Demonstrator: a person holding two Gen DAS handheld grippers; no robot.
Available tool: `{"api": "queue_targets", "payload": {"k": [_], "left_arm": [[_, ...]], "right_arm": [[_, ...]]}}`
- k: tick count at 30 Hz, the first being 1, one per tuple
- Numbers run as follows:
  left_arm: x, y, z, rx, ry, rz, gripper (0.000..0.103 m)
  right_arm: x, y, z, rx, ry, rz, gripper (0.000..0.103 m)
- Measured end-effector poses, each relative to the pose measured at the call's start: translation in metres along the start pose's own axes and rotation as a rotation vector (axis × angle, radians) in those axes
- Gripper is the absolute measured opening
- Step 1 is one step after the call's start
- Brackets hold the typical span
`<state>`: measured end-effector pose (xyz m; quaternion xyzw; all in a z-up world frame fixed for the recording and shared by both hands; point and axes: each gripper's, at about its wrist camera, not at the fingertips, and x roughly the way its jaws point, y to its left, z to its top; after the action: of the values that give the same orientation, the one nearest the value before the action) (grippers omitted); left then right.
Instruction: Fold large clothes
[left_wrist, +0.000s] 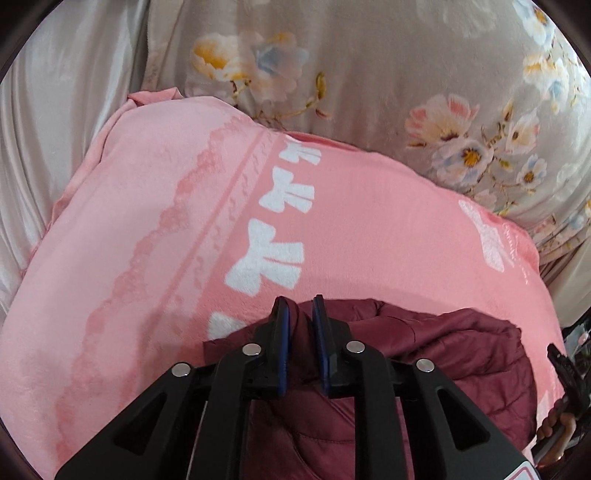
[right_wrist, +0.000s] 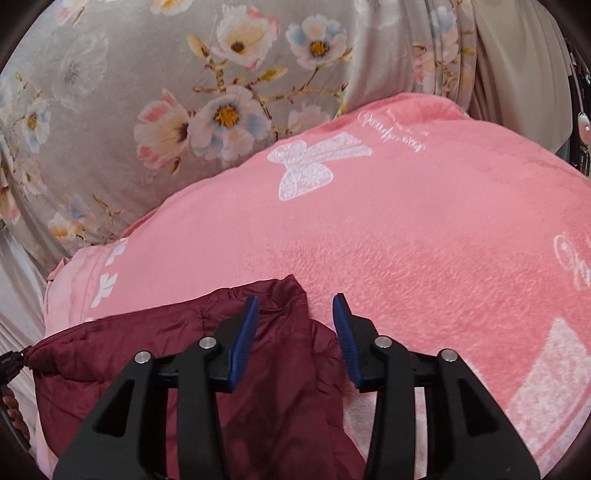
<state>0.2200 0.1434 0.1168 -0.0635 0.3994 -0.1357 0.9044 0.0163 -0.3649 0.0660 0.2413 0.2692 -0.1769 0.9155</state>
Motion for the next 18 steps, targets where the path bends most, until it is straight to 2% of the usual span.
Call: {"api": "queue_targets", "payload": {"k": [1,2,4,6,8,10,13,14,18], "left_arm": [[-0.002,0.001,0.003,0.005,-0.016,0.044,0.052],[-0.008,0.0,0.005,0.024,-0.063,0.146,0.062],[-0.016,-0.002,0.007,0.073,-0.145,0.25,0.066],[-0.018,-0.004,0.011,0.109,-0.138,0.271,0.066],[-0.019,-0.012,0.007,0.11,-0.104,0.232,0.065],[-0.018,-0.035,-0.004,0.161,-0.083,0.176,0.065],[-0.002,-0.072,-0.025,0.243,-0.031,0.117,0.065],[0.008,-0.088,-0.034,0.264,0.0,0.084,0.065],[0.041,-0.124,-0.059,0.3,0.071,0.029,0.065]], "right_arm": [[-0.004,0.002,-0.001,-0.01,-0.004,0.0,0.045],[-0.007,0.005,-0.003,-0.025,-0.004,-0.002,0.045],[-0.012,0.014,-0.007,-0.059,0.002,0.002,0.045],[-0.014,0.026,-0.011,-0.085,0.021,0.027,0.045],[-0.015,0.043,-0.015,-0.116,0.039,0.059,0.046],[-0.015,0.071,-0.022,-0.176,0.066,0.108,0.046],[-0.003,0.122,-0.037,-0.278,0.135,0.177,0.058],[0.003,0.136,-0.042,-0.314,0.157,0.192,0.058],[0.035,0.183,-0.058,-0.447,0.204,0.155,0.058]]}}
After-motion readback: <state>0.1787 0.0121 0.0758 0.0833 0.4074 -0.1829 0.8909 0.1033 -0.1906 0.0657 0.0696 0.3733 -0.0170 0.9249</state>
